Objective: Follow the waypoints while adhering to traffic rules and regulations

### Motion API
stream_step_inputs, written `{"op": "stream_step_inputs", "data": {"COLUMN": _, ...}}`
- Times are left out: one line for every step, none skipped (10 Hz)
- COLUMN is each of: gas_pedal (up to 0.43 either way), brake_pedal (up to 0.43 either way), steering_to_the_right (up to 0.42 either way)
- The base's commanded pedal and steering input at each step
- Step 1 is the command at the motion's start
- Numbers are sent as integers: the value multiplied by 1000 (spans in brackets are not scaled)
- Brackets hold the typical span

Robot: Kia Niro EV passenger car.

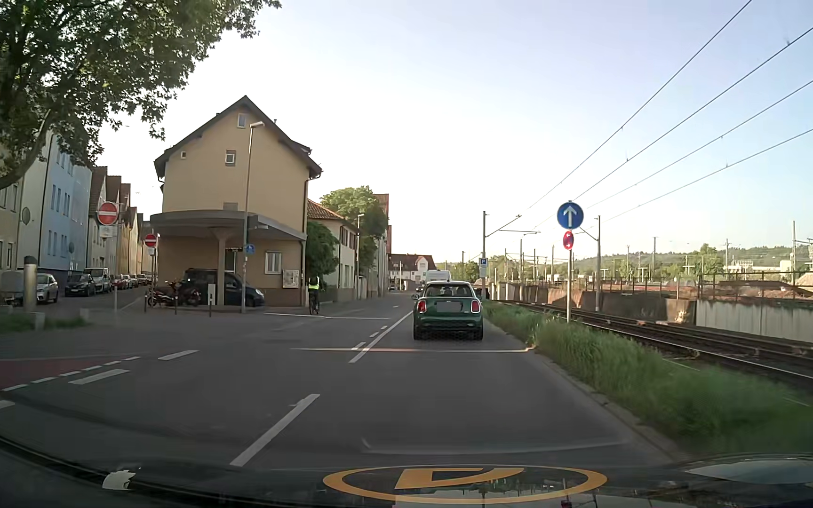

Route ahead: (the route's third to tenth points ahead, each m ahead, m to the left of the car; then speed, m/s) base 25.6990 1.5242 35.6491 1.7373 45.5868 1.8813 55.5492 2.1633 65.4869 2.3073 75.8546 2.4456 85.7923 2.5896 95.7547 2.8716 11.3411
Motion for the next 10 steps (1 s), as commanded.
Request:
{"op": "stream_step_inputs", "data": {"gas_pedal": 209, "brake_pedal": 0, "steering_to_the_right": 0}}
{"op": "stream_step_inputs", "data": {"gas_pedal": 209, "brake_pedal": 0, "steering_to_the_right": 0}}
{"op": "stream_step_inputs", "data": {"gas_pedal": 209, "brake_pedal": 0, "steering_to_the_right": 0}}
{"op": "stream_step_inputs", "data": {"gas_pedal": 209, "brake_pedal": 0, "steering_to_the_right": 0}}
{"op": "stream_step_inputs", "data": {"gas_pedal": 209, "brake_pedal": 0, "steering_to_the_right": 0}}
{"op": "stream_step_inputs", "data": {"gas_pedal": 209, "brake_pedal": 0, "steering_to_the_right": 0}}
{"op": "stream_step_inputs", "data": {"gas_pedal": 209, "brake_pedal": 0, "steering_to_the_right": 0}}
{"op": "stream_step_inputs", "data": {"gas_pedal": 209, "brake_pedal": 0, "steering_to_the_right": 0}}
{"op": "stream_step_inputs", "data": {"gas_pedal": 209, "brake_pedal": 0, "steering_to_the_right": 0}}
{"op": "stream_step_inputs", "data": {"gas_pedal": 209, "brake_pedal": 0, "steering_to_the_right": 0}}
